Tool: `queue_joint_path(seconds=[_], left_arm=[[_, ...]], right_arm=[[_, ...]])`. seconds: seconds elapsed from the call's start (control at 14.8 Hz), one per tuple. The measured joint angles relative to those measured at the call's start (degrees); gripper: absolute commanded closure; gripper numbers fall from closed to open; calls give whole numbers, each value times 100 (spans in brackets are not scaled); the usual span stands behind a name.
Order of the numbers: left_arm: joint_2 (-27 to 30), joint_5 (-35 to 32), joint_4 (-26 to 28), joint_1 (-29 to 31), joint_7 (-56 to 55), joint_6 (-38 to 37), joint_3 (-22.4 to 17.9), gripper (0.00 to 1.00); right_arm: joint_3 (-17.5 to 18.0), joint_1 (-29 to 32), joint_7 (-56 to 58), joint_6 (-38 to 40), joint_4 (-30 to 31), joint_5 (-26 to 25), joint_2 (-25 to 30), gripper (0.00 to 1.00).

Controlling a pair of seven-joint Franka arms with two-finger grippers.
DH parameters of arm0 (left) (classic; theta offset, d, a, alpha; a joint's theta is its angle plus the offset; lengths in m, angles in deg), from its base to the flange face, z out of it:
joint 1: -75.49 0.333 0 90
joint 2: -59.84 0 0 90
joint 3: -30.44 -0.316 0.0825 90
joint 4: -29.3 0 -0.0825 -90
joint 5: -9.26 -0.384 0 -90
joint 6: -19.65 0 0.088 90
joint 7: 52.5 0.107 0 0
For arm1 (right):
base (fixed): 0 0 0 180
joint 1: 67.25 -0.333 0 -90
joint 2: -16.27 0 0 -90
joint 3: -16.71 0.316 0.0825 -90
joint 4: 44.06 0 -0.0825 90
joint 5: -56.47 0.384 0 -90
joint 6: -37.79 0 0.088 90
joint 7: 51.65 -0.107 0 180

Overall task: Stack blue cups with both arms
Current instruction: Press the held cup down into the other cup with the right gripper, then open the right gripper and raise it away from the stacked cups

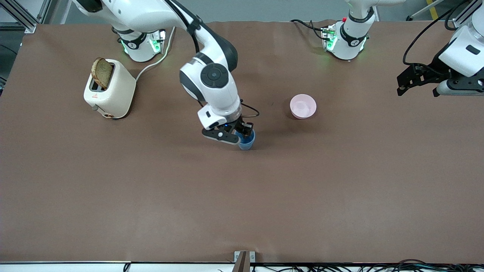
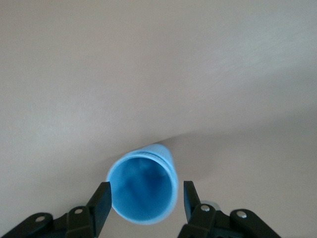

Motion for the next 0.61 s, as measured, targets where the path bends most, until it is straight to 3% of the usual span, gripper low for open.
queue_joint_path(seconds=[0.27,0.61], left_arm=[[-16,0,-7,5,0,0,-3,0],[-44,-1,-17,19,0,0,-9,0]], right_arm=[[-38,857,369,1057,-41,-35,1044,0],[-139,2420,2564,2273,-28,-29,2062,0]])
